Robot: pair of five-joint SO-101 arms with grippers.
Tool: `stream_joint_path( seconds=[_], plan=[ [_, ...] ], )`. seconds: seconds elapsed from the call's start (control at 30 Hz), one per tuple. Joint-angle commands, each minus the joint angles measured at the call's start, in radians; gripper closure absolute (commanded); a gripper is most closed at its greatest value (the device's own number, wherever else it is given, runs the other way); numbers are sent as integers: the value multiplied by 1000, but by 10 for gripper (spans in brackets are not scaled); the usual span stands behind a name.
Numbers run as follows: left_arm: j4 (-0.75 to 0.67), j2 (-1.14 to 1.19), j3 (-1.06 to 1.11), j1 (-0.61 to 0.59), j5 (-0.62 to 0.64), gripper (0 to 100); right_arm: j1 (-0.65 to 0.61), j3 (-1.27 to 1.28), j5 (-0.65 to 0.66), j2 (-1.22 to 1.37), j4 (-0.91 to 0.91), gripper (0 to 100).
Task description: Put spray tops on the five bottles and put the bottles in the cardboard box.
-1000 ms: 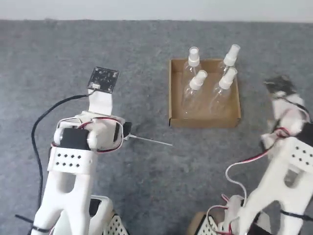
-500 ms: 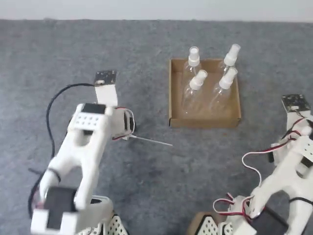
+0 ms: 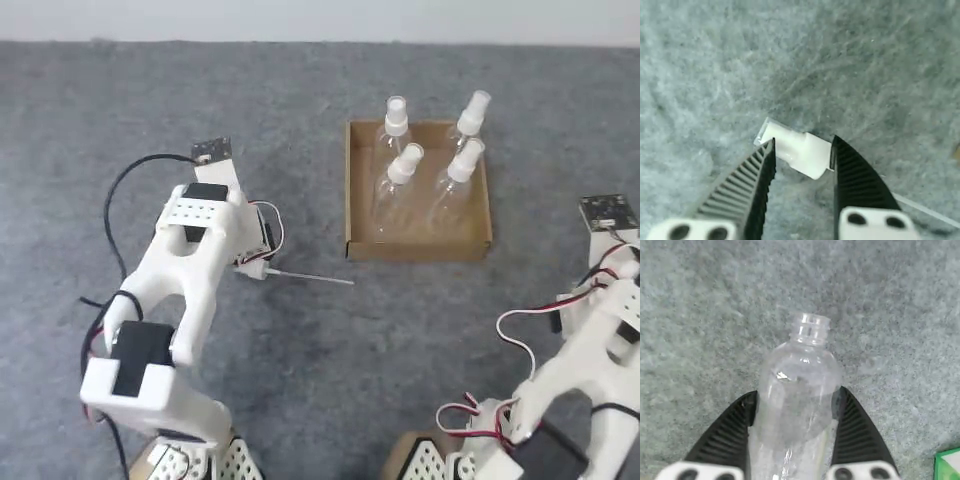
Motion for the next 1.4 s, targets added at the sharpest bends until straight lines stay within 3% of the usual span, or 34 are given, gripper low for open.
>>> stream_joint_path(
  seconds=[0.0, 0.17, 0.33, 0.57, 0.83, 1.0, 1.13, 1.27, 1.37],
  plan=[
    [40, 40, 5, 0, 6, 843, 7, -8, 14, 1, -15, 992],
    [92, 32, -4, -9, -28, 838, 7, -8, 14, 1, -15, 992],
    [92, 40, -2, -55, -43, 756, 7, -8, 14, 1, -15, 992],
    [18, 31, -4, -60, -161, 851, 5, -8, 14, 1, -8, 992],
    [-28, 37, 4, -57, -313, 873, 8, -8, 15, 1, -7, 992],
    [-29, 31, -4, -52, -393, 987, 5, -6, 15, 1, -7, 992],
    [-25, 29, -19, -55, -414, 989, 2, 17, 20, -4, -15, 992],
    [32, 29, -64, -49, -437, 987, 5, 41, 106, -7, -15, 992],
    [83, 31, -102, -41, -470, 930, 8, 51, 120, -8, -16, 992]
  ],
)
